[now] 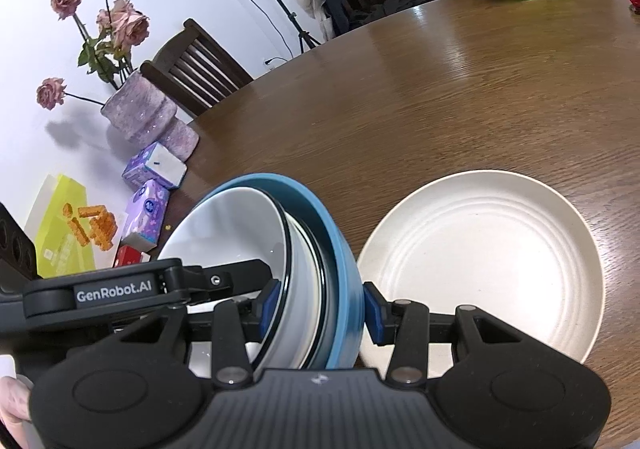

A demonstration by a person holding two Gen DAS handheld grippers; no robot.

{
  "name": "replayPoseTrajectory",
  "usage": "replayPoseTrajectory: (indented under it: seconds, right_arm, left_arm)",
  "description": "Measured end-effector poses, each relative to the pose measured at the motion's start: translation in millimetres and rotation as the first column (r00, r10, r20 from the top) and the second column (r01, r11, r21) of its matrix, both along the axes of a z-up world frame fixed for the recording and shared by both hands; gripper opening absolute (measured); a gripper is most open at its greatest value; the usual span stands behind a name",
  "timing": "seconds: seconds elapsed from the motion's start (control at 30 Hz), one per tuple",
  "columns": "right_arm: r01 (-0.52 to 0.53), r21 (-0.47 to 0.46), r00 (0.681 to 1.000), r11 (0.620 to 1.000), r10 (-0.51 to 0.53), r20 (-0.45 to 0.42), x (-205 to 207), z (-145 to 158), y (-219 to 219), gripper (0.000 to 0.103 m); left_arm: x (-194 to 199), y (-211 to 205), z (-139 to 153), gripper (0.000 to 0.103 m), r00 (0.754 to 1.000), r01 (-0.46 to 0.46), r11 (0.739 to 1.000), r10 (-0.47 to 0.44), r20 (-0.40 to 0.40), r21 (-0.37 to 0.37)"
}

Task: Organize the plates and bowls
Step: 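Lower the stacked bowls onto the cream plates with both grippers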

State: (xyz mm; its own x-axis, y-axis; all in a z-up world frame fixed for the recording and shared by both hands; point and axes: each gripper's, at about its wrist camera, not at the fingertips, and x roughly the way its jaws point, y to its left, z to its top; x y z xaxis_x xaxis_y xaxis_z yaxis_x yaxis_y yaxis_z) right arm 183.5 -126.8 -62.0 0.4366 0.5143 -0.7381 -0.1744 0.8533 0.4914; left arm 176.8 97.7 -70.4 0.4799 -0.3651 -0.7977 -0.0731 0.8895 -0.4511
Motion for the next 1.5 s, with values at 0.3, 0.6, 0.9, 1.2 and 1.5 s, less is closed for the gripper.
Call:
replayPoseTrajectory:
  seconds: [0.3,0.6,0.9,1.2,1.5]
  right_arm:
    - [0.024,-0.007,1.000,1.000,-0.025,-0.005,1.2,-1.7,-20.9,0.042]
    - [0.048,-0.017,0.999,0.999,-0.048,-0.011,3.8,-4.4,-40.1,0.043]
    - [0.068,-0.021,0.997,0.997,-0.068,-0.019,6.5,-8.5,-59.3,0.042]
    - [0.075,-0.028,0.997,0.997,-0.076,-0.027,9.6,-13.8,-79.4,0.042]
    - [0.071,-0.029,0.996,0.997,-0.073,-0.049,17.0,-24.6,-92.6,0.042]
  left_arm:
    - [7.1,-19.9,-3.2,0.059,1.000,0.026,1.000,-0.026,-0.006,-0.007]
    - [12.6,-40.7,-7.8,0.059,0.999,0.048,0.999,-0.049,-0.014,-0.014]
    - [18.3,-60.4,-12.4,0.059,0.998,0.062,0.998,-0.062,-0.021,-0.021]
    - [25.2,-78.2,-20.2,0.059,0.997,0.064,0.998,-0.065,-0.036,-0.026]
    - [30.9,-90.4,-29.4,0.059,0.997,0.058,0.998,-0.059,-0.056,-0.025]
